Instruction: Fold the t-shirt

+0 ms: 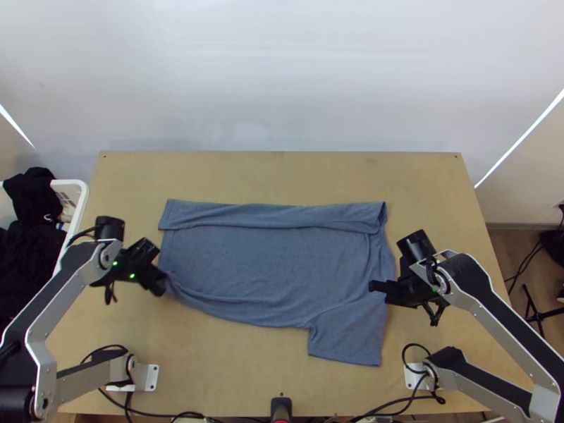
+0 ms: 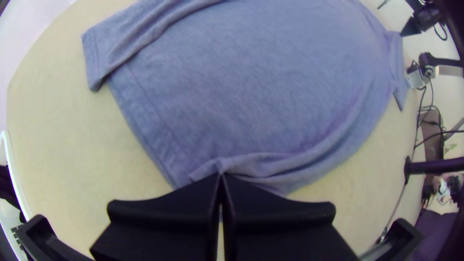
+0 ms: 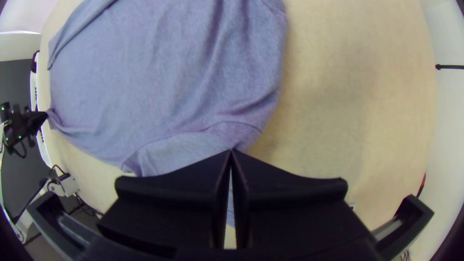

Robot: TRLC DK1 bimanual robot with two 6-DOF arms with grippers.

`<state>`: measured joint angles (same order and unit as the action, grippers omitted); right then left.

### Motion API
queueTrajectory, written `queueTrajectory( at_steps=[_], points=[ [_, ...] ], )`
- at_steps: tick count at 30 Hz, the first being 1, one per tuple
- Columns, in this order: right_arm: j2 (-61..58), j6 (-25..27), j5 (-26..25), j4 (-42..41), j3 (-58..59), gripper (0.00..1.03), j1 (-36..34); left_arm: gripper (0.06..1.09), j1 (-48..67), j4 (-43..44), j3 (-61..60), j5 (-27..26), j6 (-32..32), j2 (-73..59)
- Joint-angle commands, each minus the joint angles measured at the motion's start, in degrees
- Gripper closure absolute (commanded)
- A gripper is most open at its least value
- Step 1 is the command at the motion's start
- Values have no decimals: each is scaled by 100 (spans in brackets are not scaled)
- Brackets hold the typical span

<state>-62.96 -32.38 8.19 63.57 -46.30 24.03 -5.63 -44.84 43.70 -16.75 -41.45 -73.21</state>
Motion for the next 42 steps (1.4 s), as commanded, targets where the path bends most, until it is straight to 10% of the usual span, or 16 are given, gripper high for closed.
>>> queueTrajectory(
  at_steps=[1, 2, 5, 6, 12, 23, 30, 42],
  points=[
    [56, -84, -1, 33, 69, 100, 119, 105, 721, 1241, 95, -21, 1113, -624],
    [82, -84, -1, 24, 78, 100, 128, 100, 853, 1504, 112, 23, 1210, -712],
    [126, -128, -1, 33, 130, 100, 216, 16, 1090, 1900, 341, 85, 1473, -826],
    [144, -154, -1, 33, 157, 100, 234, 10, 1108, 1856, 578, 76, 1649, -906],
    [196, -401, -1, 24, 341, 100, 532, 10, -35, 1197, 1571, -786, 2168, -730],
    [152, -409, -10, -73, 438, 100, 515, 11, -1538, -1985, 1053, -865, -645, -255],
    [91, -401, -10, -117, 456, 100, 515, 37, -861, -754, 138, -856, -126, -106],
    [231, -392, -10, -117, 508, 100, 471, 37, -668, -157, 156, -786, 173, -449]
  ],
)
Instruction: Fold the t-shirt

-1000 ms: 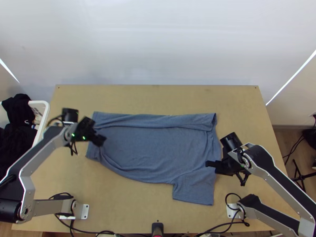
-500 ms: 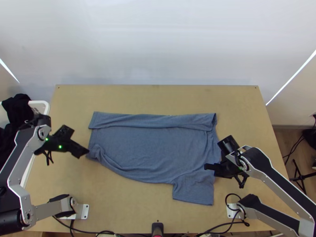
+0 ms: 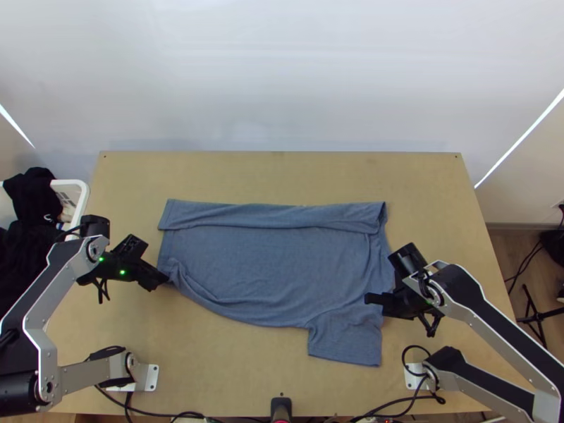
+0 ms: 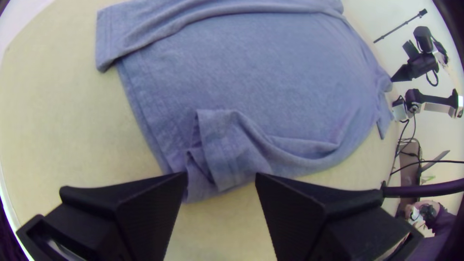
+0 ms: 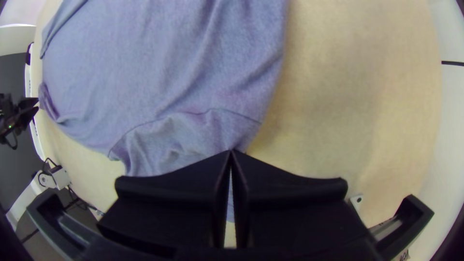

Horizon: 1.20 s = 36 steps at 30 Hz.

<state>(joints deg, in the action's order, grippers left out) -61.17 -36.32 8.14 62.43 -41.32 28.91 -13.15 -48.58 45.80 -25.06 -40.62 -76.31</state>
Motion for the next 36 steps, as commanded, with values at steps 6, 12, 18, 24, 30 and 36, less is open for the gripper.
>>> queueTrajectory(
  at_steps=[6, 12, 18, 24, 30, 36],
  points=[
    [61, -7, -6, -3, 28, 100, -25, 77, 93, 270, -133, 45, 160, -173],
    [96, -7, -6, -3, 1, 100, -61, 100, 242, 138, -247, 98, 107, -191],
    [166, 2, -6, -3, 10, 100, -87, 105, 93, -275, 122, 89, 213, -147],
    [149, -7, -6, -3, 19, 100, -78, 97, -56, -363, 421, 98, 63, -235],
    [149, -7, -6, -3, 19, 100, -78, 10, -48, -969, 500, 71, -359, -50],
    [210, -7, -6, -3, 54, 100, -78, 10, -48, -1558, 597, 98, -368, -296]
  ],
)
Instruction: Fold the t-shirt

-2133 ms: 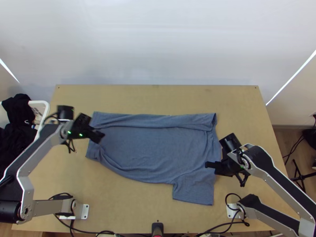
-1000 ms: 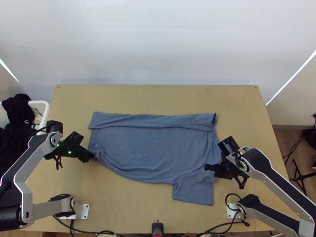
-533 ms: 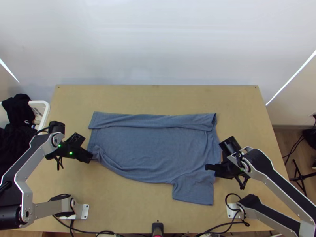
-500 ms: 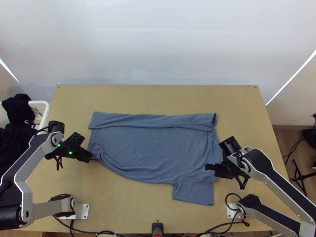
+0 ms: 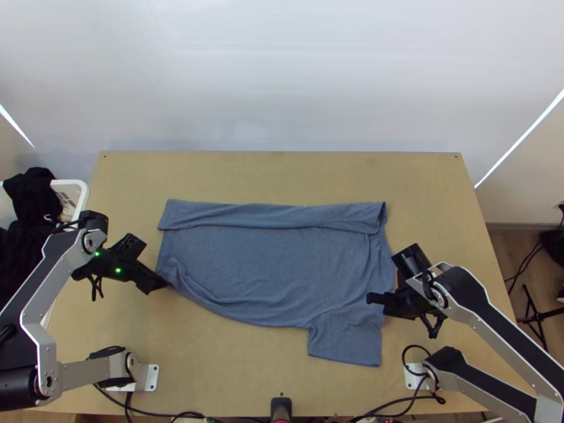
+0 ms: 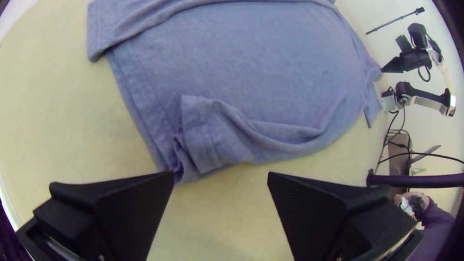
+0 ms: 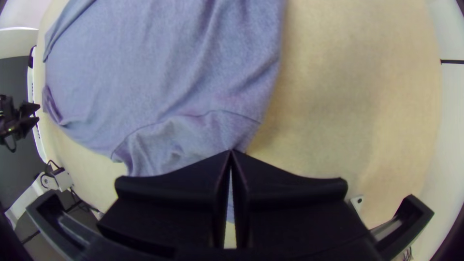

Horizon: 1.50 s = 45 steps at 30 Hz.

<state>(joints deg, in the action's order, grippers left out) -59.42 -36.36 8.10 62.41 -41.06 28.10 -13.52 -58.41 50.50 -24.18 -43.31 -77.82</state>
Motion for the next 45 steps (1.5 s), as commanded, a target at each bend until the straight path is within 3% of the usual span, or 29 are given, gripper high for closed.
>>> queueTrajectory(
  at_steps=[1, 28, 30, 34, 35, 43, 44, 45],
  points=[
    [44, -3, -1, -1, 28, 100, 3, 10, 7, -592, 109, 10, -99, -181],
    [53, -12, -1, -1, 28, 100, -32, 12, 517, 550, 74, 28, 490, -910],
    [44, -3, -1, -1, 36, 100, -32, 22, 517, 585, 56, 28, 490, -910],
    [36, -12, -1, -1, 72, 100, -32, 53, 455, 612, 30, 28, 481, -901],
    [36, -12, -1, -1, 80, 100, -41, 57, 447, 629, 21, 37, 473, -901],
    [27, -3, -1, -1, 116, 100, -41, 57, 324, 612, 21, 72, 411, -893],
    [27, -3, -1, -1, 116, 100, -32, 61, 315, 612, 12, 72, 393, -893],
    [27, -12, -1, -1, 116, 100, -32, 75, 306, 621, 12, 72, 358, -884]
  ],
)
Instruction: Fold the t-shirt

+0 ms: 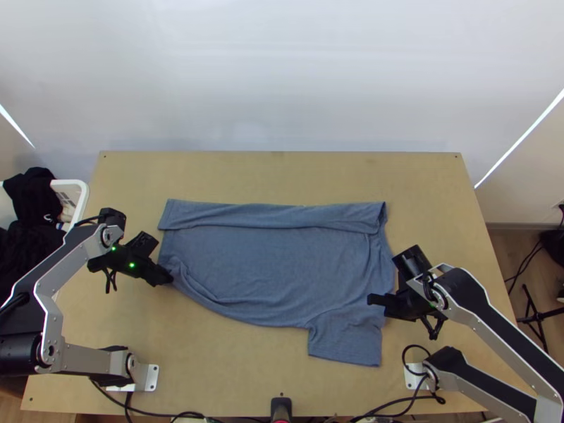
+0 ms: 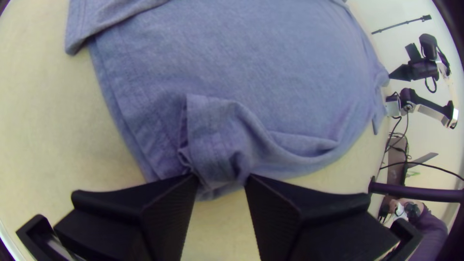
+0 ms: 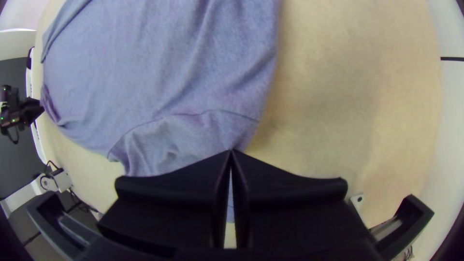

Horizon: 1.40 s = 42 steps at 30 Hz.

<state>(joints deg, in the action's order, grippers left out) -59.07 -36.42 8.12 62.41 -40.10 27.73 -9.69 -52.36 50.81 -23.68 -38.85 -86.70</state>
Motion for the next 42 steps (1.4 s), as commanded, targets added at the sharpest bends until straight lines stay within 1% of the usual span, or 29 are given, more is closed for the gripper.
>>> queueTrajectory(
  at_steps=[1, 2, 12, 18, 21, 24, 28, 29, 30, 31, 32, 33, 34, 35, 36, 37, 40, 41, 42],
  points=[
    [-8, -5, -3, -1, 19, 100, 5, 94, -103, 59, -18, 22, -96, 30],
    [-8, -5, -3, -1, 19, 100, 5, 106, -112, 173, -27, 13, -70, 56],
    [9, -14, -3, -1, 28, 100, 5, 105, -270, 156, 52, 13, -44, 188],
    [18, -14, -3, -1, 28, 100, -13, 105, -542, -275, 456, 4, -35, 232],
    [18, -14, -3, -1, 28, 100, -4, 105, -595, -354, 536, -5, 27, 461],
    [9, -14, 5, -10, 11, 100, -4, 105, -560, -433, 474, -14, 150, 812],
    [-17, -14, 5, -27, -7, 100, 5, 105, -507, -442, 193, -84, 185, 935],
    [-26, -14, 5, -27, -7, 100, 5, 101, -472, -442, 131, -84, 185, 900],
    [-26, -14, -3, -27, -16, 100, 5, 88, -411, -442, 79, -84, 159, 856],
    [-26, -14, -3, -27, -16, 100, 5, 67, -358, -442, 52, -93, 141, 812],
    [-26, -14, 5, -27, -16, 100, 5, 51, -314, -442, 17, -102, 150, 812],
    [-17, -14, 5, -27, -16, 100, 5, 45, -261, -424, -45, -128, 115, 856],
    [-8, -14, -3, -27, -16, 100, 5, 44, -235, -380, -124, -145, 79, 909],
    [9, -14, -3, -27, -16, 100, 5, 45, -235, -372, -194, -154, 71, 962],
    [18, -14, -3, -27, -16, 100, 5, 49, -244, -310, -264, -181, 106, 1032],
    [27, -14, -3, -27, -16, 100, 5, 57, -244, -205, -308, -233, 167, 1076],
    [36, -14, -3, -27, -16, 100, 5, 90, -244, -108, -343, -286, 229, 1102],
    [36, -14, -3, -27, -16, 100, 5, 100, -235, -99, -335, -286, 238, 1120],
    [53, -14, -3, -19, -16, 100, 5, 100, -235, -99, -335, -277, 229, 1129]
  ],
)
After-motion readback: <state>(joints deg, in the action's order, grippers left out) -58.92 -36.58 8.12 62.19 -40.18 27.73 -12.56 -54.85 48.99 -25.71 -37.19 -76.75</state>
